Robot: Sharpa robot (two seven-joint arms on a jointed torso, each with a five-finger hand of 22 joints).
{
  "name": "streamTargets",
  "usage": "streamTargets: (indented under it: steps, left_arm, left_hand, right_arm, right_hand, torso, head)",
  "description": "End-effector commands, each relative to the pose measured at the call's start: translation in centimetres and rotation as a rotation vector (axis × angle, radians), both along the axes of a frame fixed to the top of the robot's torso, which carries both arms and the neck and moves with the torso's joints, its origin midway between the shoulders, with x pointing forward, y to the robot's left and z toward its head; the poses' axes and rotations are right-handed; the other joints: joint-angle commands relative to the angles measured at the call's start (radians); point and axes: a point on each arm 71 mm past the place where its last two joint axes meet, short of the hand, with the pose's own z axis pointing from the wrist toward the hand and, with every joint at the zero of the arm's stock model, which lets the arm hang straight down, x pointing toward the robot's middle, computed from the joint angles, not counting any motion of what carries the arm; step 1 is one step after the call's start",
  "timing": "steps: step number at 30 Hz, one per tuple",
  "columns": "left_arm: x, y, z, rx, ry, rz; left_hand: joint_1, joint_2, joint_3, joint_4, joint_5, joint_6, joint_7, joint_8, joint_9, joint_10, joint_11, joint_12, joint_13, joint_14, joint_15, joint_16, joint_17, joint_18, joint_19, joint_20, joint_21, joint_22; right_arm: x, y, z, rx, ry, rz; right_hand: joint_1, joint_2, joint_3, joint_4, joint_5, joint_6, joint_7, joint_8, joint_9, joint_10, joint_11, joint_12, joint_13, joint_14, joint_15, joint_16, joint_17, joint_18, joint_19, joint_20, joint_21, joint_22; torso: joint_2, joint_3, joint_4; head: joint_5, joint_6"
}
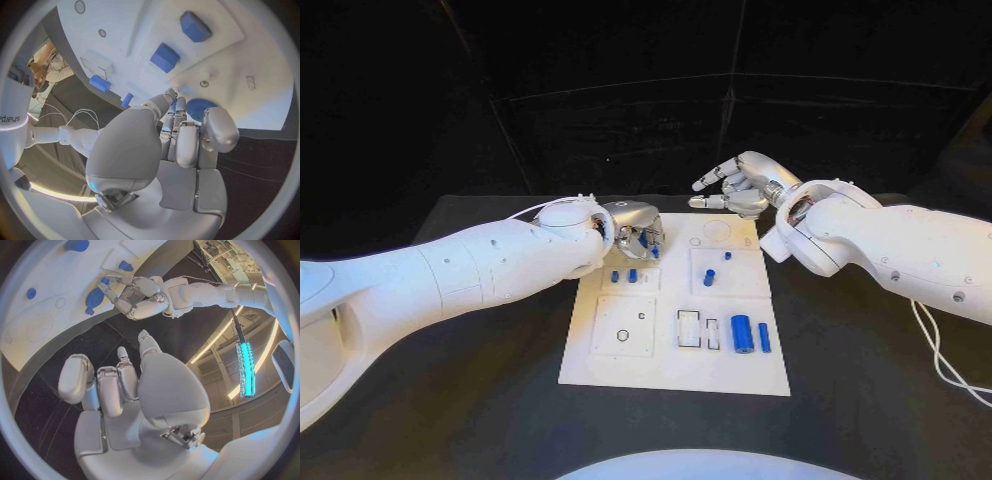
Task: Assemble the parts on the task board
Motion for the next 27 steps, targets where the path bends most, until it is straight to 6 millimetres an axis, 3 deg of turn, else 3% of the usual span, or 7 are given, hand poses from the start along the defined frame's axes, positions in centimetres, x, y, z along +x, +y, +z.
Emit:
streamTargets:
  steps: [1,9,17,27]
  left_arm:
    - [0.0,0.3,1.2,-0.082,-0.01,0.02]
    - [-0.4,2.7,2.3,-0.128,0.013,0.063]
    - [-0.5,5.9,1.9,-0.122,0.061,0.12]
    - [-0.4,7.1,0.6,-0.111,0.09,0.148]
  left_hand:
    - [-0.007,-0.005,0.007,-0.002,0.001,0.004,0.002,-0.004,0.0,0.006,0.003,-0.004,-0.001,0.018,-0.008,0.005,0.0,-0.019,0.007,-0.003,0.005,0.001]
    - [-0.01,-0.007,0.007,-0.003,0.001,0.005,0.003,-0.005,-0.001,0.008,0.004,-0.007,-0.001,0.017,-0.007,0.004,-0.003,-0.02,0.008,-0.002,0.007,0.003]
    - [-0.014,-0.009,0.007,-0.003,0.001,0.006,0.003,-0.006,-0.001,0.009,0.005,-0.008,-0.001,0.017,-0.007,0.004,-0.004,-0.02,0.008,-0.002,0.009,0.006]
    - [-0.015,-0.01,0.007,-0.003,0.001,0.007,0.003,-0.006,-0.001,0.01,0.004,-0.009,-0.001,0.017,-0.007,0.003,-0.005,-0.02,0.009,-0.002,0.009,0.006]
  right_arm:
    - [0.0,0.0,0.1,0.004,-0.005,0.007]
    - [0.1,-0.2,0.1,0.003,-0.005,0.003]
    - [0.1,-0.4,0.1,0.001,-0.004,0.0]
    - [0.1,-0.3,0.1,0.002,-0.005,0.002]
  right_hand:
    - [0.0,0.007,-0.005,0.001,0.003,-0.008,-0.002,0.006,-0.001,-0.001,-0.001,-0.002,0.048,0.073,-0.009,-0.003,0.128,0.011,-0.005,0.001,-0.005,-0.001]
    - [0.0,0.007,-0.005,0.001,0.003,-0.008,-0.002,0.006,-0.001,-0.001,-0.001,-0.002,0.048,0.073,-0.009,-0.003,0.128,0.011,-0.005,0.001,-0.005,-0.001]
    - [0.0,0.007,-0.005,0.001,0.003,-0.008,-0.002,0.006,-0.001,-0.001,-0.001,-0.002,0.048,0.073,-0.009,-0.003,0.128,0.011,-0.005,0.001,-0.005,-0.001]
    - [0.0,0.01,-0.006,0.003,0.003,-0.008,-0.002,0.007,-0.001,-0.001,-0.001,-0.002,0.048,0.073,-0.009,-0.003,0.127,0.011,-0.005,0.001,-0.005,-0.001]
  torso:
    - [-0.001,-0.0002,0.0014]
    - [-0.001,-0.0011,0.0047]
    - [0.0,-0.0012,0.0007]
    - [0.001,-0.0012,-0.0018]
  head:
    - [0.001,0.002]
    - [0.003,0.004]
    - [0.007,0.003]
    - [0.009,0.001]
